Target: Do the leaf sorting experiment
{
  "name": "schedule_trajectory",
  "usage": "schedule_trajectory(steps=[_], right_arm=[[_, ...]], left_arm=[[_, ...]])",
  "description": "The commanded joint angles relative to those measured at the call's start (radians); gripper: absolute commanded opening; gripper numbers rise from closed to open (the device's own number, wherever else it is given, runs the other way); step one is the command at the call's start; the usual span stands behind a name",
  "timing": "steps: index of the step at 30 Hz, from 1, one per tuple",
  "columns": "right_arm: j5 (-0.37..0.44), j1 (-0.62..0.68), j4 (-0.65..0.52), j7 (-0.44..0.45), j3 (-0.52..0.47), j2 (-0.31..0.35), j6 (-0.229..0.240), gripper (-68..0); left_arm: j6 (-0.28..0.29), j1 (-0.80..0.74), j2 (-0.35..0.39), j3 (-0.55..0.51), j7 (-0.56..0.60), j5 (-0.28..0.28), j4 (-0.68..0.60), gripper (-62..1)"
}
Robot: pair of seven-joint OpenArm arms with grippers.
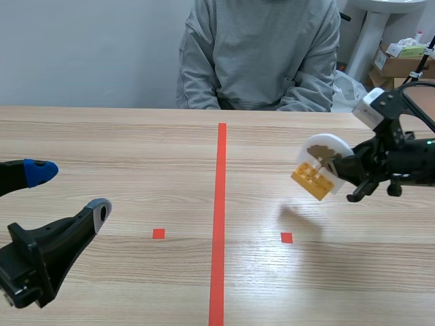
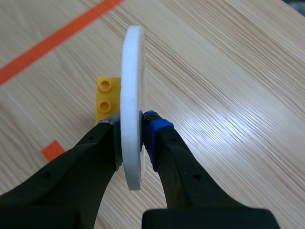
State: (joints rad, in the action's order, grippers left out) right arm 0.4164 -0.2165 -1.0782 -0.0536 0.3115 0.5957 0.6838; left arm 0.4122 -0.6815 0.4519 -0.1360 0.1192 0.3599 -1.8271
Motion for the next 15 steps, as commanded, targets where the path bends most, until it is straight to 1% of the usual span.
schedule_trajectory(steps=[1, 3, 6, 8, 12, 15], right_arm=[[0.011, -0.017, -0.003, 0.002, -0.028, 0.017, -0.016, -66.6], [0.011, -0.017, 0.014, -0.001, -0.060, 0.025, -0.035, -66.6], [0.011, -0.025, 0.049, 0.004, -0.084, 0.039, -0.050, -66.6], [0.011, -0.037, 0.079, 0.008, -0.086, 0.047, -0.068, -66.6], [0.011, -0.079, 0.160, 0.011, -0.086, 0.048, -0.071, -66.6], [0.012, -0.111, 0.217, 0.015, -0.086, 0.047, -0.087, -66.6]], left_arm=[[0.002, 0.003, -0.003, -0.001, 0.010, 0.010, -0.010, -3.7], [0.002, 0.003, -0.003, -0.001, 0.011, 0.010, -0.010, -3.7], [0.002, 0.003, -0.003, -0.001, 0.010, 0.010, -0.010, -3.7], [0.002, 0.003, -0.003, -0.001, 0.011, 0.010, -0.010, -3.7], [0.002, 0.003, -0.003, -0.001, 0.011, 0.010, -0.010, -3.7], [0.002, 0.003, -0.003, -0.001, 0.011, 0.010, -0.010, -3.7]])
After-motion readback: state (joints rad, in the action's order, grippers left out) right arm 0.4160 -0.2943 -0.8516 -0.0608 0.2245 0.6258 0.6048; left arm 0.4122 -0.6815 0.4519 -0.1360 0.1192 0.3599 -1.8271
